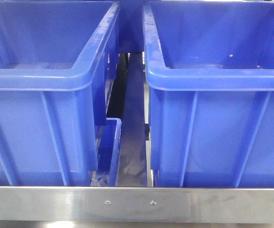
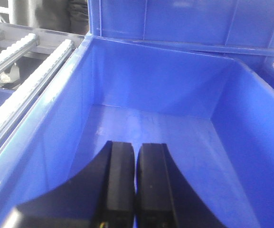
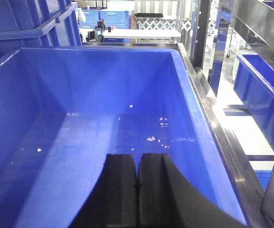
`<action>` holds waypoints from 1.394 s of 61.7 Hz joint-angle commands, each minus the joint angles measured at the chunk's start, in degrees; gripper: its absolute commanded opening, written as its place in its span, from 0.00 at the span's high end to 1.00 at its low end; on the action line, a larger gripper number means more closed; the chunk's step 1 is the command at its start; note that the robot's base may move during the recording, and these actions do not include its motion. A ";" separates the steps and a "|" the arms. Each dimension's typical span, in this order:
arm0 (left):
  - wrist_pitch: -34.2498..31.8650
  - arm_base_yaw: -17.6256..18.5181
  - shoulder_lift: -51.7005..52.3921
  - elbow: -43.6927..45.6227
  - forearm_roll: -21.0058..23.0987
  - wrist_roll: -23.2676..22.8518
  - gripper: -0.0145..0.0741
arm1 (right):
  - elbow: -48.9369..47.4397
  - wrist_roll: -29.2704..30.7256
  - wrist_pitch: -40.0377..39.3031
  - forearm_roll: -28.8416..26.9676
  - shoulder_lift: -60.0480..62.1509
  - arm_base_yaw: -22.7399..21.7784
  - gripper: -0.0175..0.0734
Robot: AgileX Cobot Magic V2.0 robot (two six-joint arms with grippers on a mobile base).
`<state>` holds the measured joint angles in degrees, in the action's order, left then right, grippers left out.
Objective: Sort and place red and blue blocks on shelf
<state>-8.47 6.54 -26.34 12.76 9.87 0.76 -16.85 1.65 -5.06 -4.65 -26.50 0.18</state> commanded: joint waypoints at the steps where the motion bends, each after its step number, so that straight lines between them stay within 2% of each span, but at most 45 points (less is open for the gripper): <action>1: -5.24 -0.03 -0.12 1.49 0.36 -0.25 0.70 | -1.68 0.36 -4.72 0.64 -0.05 -0.18 0.76; 34: -5.24 -0.03 -0.12 1.49 0.36 -0.25 0.70 | -1.68 0.36 -4.72 0.64 -0.05 -0.18 0.76; 58: -5.24 -0.03 -0.12 1.49 0.36 -0.25 0.70 | -1.68 0.39 -3.62 0.64 10.60 -0.09 0.76; 70: -5.24 -0.03 -0.12 1.49 0.36 -0.25 0.70 | -1.68 0.39 -3.56 0.64 11.29 -0.09 0.76; 76: -5.24 -0.03 -0.12 1.49 0.36 -0.25 0.70 | -1.68 0.39 -1.16 0.64 11.55 -0.09 0.76; 86: -5.24 -0.03 -0.12 1.49 0.36 -0.25 0.70 | -1.43 0.39 9.67 0.64 16.48 -0.09 0.76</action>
<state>-8.47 6.54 -26.34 12.50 9.87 0.76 -16.76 1.65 3.85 -4.65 -11.64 0.18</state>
